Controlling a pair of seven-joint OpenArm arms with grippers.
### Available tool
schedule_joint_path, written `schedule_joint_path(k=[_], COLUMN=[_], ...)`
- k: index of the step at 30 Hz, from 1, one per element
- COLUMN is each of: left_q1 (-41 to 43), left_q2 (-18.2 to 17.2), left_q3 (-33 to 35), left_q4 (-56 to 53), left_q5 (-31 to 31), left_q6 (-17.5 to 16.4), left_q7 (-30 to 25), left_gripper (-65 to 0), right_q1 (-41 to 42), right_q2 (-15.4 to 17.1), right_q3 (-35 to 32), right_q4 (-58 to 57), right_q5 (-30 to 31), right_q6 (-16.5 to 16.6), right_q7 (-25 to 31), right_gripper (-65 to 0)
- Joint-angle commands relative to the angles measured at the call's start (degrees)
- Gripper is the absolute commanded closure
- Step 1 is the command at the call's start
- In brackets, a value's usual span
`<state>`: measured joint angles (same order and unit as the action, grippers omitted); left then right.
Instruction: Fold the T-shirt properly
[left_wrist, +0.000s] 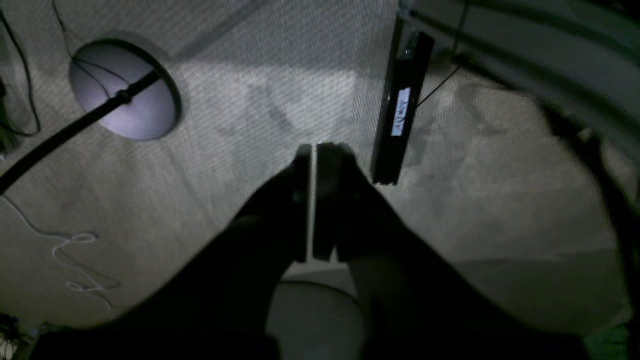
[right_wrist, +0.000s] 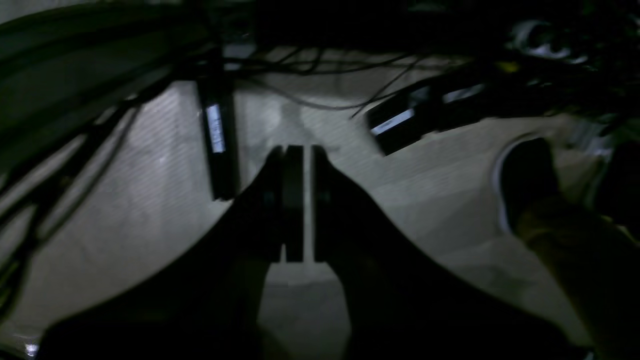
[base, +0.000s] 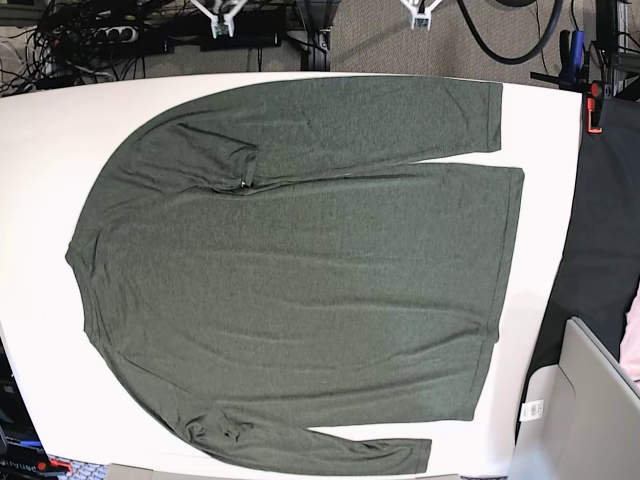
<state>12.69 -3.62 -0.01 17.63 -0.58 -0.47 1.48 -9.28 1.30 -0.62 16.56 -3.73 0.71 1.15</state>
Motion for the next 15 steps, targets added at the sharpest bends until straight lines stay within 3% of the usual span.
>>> schedule_joint_path(k=[1,9,15], left_q1=[1.51,10.56,22.78], left_q2=[-1.09,-4.60,-5.66], left_q3=[0.05,-0.12,-0.12], left_q4=[1.58,13.10,34.11], left_q5=[0.10,0.01,-0.08], left_q6=[0.43,0.43,0.43], left_q7=[-0.20,-0.20,0.15], left_gripper=[0.0,0.0,0.0], right_q1=[-1.84,-13.71,-26.46], right_q2=[0.77,5.07,8.68], right_q3=[-0.04,-0.04,0.40], right_q4=[1.33,16.81,38.96], right_q5=[0.17,0.17,0.61], right_q6=[0.04,0.04,-0.05], right_q7=[0.04,0.04,0.04], right_gripper=[-0.2,-0.1,-0.1])
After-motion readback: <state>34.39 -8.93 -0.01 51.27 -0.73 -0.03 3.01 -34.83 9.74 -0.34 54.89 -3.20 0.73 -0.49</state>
